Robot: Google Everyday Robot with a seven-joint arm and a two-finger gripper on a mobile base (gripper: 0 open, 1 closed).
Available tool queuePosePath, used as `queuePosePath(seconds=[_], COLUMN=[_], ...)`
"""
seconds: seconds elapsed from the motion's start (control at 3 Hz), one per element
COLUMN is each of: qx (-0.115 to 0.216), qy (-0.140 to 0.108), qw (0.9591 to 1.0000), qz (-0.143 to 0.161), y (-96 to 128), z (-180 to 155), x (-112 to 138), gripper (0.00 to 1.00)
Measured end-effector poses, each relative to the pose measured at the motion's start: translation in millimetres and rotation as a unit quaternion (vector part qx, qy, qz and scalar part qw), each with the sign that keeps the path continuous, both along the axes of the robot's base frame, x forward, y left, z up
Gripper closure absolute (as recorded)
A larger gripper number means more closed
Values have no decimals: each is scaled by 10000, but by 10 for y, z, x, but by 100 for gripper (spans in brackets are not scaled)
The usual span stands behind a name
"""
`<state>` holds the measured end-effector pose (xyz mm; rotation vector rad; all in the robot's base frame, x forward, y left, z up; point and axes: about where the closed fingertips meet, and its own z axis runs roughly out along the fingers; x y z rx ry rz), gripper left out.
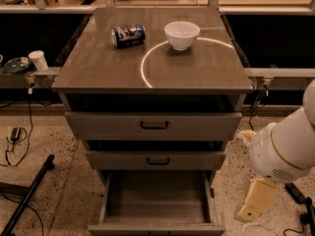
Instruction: Close bottom drawer
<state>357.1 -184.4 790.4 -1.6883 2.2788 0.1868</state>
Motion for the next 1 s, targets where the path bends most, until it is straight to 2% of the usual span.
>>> queuePosePath(seconds=[1.0], qx=[-128], qy=[-158], qw=[9997], qz=[108], y=[88], z=[-553], x=[24], gripper=[0])
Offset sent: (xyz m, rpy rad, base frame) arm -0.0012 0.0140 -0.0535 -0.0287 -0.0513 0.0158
